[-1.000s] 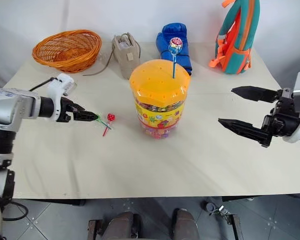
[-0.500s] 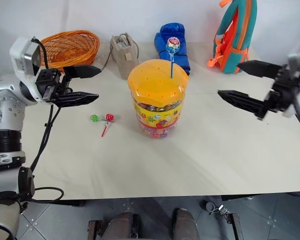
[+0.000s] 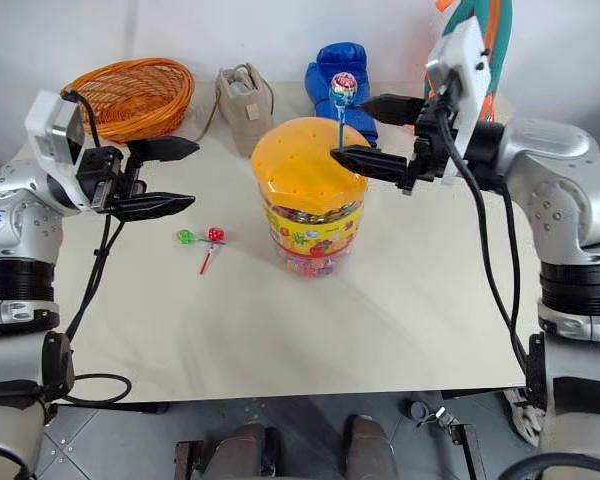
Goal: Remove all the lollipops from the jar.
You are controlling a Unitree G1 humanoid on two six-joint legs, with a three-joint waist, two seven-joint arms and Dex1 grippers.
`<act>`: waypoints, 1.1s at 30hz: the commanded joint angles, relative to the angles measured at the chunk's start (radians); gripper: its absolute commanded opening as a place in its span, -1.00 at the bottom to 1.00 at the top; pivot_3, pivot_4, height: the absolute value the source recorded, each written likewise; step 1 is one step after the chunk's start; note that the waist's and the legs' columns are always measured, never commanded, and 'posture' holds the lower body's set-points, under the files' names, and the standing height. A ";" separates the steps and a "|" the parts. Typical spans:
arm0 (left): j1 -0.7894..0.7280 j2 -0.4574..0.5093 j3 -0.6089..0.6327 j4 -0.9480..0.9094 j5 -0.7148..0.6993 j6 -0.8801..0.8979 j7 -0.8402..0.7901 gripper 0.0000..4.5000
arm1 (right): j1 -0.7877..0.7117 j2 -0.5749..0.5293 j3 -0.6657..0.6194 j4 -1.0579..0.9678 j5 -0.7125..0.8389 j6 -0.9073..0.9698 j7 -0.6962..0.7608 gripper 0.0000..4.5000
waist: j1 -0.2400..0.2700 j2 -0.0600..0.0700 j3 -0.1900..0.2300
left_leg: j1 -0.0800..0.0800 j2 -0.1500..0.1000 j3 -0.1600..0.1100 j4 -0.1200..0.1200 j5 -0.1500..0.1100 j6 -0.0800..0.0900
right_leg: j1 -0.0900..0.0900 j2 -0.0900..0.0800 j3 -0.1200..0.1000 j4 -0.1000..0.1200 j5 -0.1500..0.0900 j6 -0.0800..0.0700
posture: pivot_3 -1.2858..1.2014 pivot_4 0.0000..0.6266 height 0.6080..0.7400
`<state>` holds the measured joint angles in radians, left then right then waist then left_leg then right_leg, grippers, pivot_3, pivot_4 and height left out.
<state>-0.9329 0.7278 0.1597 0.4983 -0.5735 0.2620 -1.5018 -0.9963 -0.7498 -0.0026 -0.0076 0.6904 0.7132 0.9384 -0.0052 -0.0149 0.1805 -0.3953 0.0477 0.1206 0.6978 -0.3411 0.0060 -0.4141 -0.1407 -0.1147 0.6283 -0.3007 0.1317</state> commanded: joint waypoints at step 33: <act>0.026 -0.001 -0.003 -0.152 -0.075 0.098 -0.074 1.00 | 0.038 -0.325 -0.233 -0.119 -0.031 0.275 0.003 -0.98 | 0.006 0.000 0.000 | -0.003 0.000 -0.001 0.001 -0.001 0.001 | -0.001 0.000 -0.001 -0.001 0.000 0.000 | 0.03 -0.52 1.00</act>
<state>-0.9034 0.7212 0.1481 0.3882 -0.6230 0.3577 -1.5014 -0.9761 -1.0443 -0.1762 -0.0771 0.6460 0.9505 0.9505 0.0007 -0.0154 0.1802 -0.3981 0.0475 0.1201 0.6985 -0.3419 0.0071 -0.4149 -0.1413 -0.1157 0.6270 -0.3007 0.1317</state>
